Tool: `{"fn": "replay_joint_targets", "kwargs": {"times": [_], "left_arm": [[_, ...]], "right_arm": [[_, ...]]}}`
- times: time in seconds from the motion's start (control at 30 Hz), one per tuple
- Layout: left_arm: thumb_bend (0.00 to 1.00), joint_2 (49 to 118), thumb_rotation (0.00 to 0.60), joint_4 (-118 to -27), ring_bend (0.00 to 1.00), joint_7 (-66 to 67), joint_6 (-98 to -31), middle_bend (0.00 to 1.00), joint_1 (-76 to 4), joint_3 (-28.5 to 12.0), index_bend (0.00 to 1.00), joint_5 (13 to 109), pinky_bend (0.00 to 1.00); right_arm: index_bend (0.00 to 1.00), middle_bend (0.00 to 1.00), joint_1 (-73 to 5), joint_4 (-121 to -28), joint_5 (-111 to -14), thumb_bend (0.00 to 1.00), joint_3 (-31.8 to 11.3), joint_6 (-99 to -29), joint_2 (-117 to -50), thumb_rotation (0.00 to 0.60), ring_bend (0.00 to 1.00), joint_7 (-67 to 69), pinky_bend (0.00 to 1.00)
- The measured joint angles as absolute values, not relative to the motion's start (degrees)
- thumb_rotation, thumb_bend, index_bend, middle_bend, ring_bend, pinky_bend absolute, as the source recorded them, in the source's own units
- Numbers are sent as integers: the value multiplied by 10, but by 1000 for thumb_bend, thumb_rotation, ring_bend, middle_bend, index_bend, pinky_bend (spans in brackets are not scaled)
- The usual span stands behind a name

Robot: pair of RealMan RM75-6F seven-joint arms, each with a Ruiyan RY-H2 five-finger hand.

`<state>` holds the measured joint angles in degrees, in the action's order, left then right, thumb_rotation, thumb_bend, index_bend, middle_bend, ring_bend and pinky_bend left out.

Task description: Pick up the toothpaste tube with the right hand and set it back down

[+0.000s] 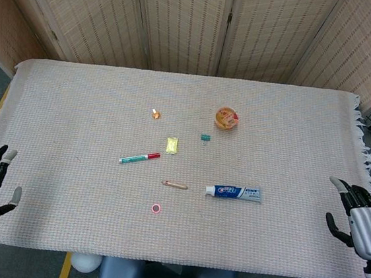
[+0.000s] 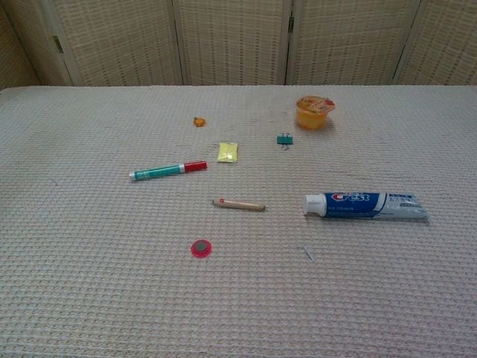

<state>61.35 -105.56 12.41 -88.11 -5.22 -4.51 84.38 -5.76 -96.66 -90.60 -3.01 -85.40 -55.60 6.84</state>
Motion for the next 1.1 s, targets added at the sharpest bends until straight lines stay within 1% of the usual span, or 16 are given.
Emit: {"fn": "replay_joint_targets", "kwargs": {"times": [0.3, 0.5, 0.6, 0.8, 0.93, 1.03, 1.1], "left_arm": [[502, 621, 600, -1043, 17, 120, -861, 0, -59, -46, 0, 828, 0], [501, 621, 600, -1040, 17, 115, -858, 0, -59, -44, 0, 826, 0], [501, 621, 600, -1039, 17, 113, -857, 0, -59, -42, 0, 828, 0], [501, 619, 600, -1040, 17, 109, -859, 0, -56, -39, 0, 830, 0], [501, 617, 600, -1041, 17, 106, -862, 0, -53, -37, 0, 832, 0], [502, 615, 600, -1040, 17, 104, -863, 0, -50, -36, 0, 830, 0], [502, 614, 600, -1040, 17, 102, -863, 0, -49, -36, 0, 828, 0]], "right_arm": [[79, 172, -69, -981, -899, 508, -31, -831, -560, 600, 217, 42, 149], [79, 165, -87, -998, -890, 508, -34, -798, -565, 600, 218, 11, 149], [79, 164, -104, -1005, -884, 508, -37, -770, -571, 600, 217, -3, 149], [79, 164, -155, -1010, -860, 509, -46, -686, -599, 600, 217, -46, 150], [79, 163, -203, -1003, -827, 501, -54, -614, -638, 600, 216, -85, 151], [79, 164, -239, -989, -798, 472, -61, -568, -673, 600, 219, -115, 152], [89, 170, -258, -976, -779, 472, -64, -547, -693, 600, 220, -132, 155]]}}
